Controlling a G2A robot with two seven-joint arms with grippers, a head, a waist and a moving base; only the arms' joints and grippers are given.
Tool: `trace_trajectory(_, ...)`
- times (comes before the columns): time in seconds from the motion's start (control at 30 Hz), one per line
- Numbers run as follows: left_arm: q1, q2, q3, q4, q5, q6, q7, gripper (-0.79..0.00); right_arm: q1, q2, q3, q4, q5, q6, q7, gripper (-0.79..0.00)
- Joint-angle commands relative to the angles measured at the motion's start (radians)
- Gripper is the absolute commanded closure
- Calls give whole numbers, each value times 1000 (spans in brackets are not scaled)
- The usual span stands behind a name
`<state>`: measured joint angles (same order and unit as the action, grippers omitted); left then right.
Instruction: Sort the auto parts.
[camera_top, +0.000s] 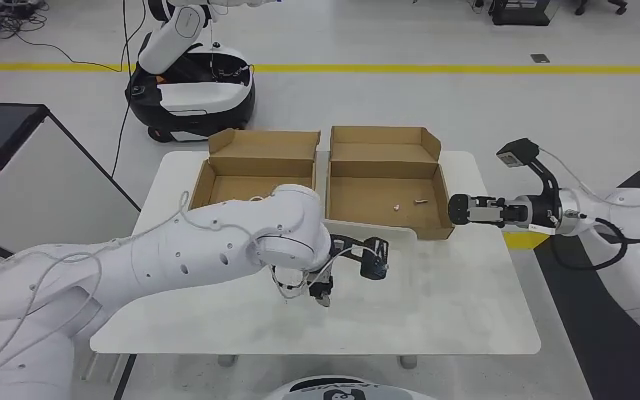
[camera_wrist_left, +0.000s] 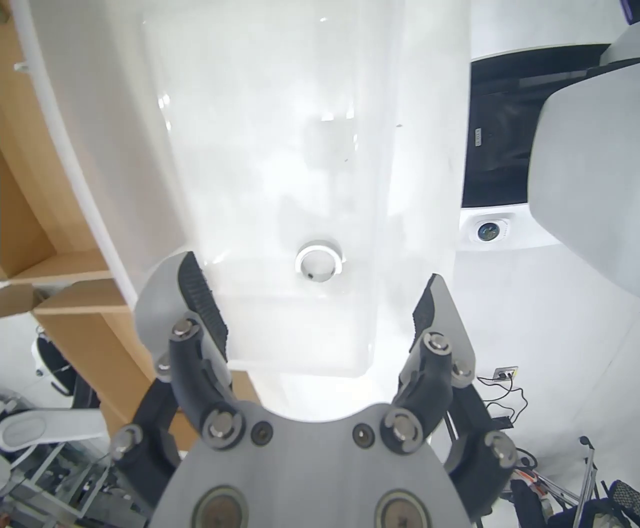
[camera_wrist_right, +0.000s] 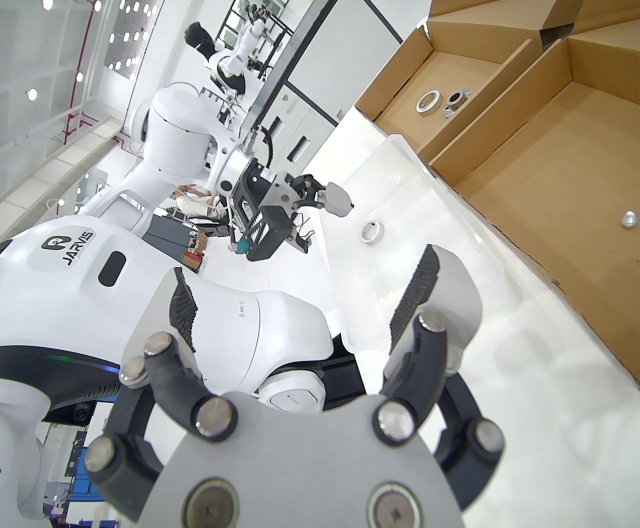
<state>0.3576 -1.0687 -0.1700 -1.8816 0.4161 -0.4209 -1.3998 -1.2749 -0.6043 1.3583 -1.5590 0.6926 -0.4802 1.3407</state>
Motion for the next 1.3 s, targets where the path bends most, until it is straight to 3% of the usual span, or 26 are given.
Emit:
trace_trajectory(0.0, -11, 7, 0, 5, 4, 10, -10, -622, 0, 0, 0, 0, 0, 0, 0, -785)
trace_trajectory(0.07, -10, 8, 0, 11, 28, 27, -26, -529, 0, 0, 0, 0, 0, 0, 0, -785)
trace_trajectory(0.2, 24, -3, 0, 50, 88, 58, -58, -493, 0, 0, 0, 0, 0, 0, 0, -785)
trace_trajectory(0.57, 88, -55, 0, 119, 104, 67, -66, -511, 0, 0, 0, 0, 0, 0, 0, -785)
trace_trajectory(0.87, 114, -61, 0, 75, 32, 108, -108, -597, 0, 0, 0, 0, 0, 0, 0, -785)
trace_trajectory(1.03, 119, -59, 0, 52, 9, 121, -121, -613, 0, 0, 0, 0, 0, 0, 0, -785)
trace_trajectory(1.27, 139, -64, 0, 103, 83, 136, -136, -582, 0, 0, 0, 0, 0, 0, 0, -785)
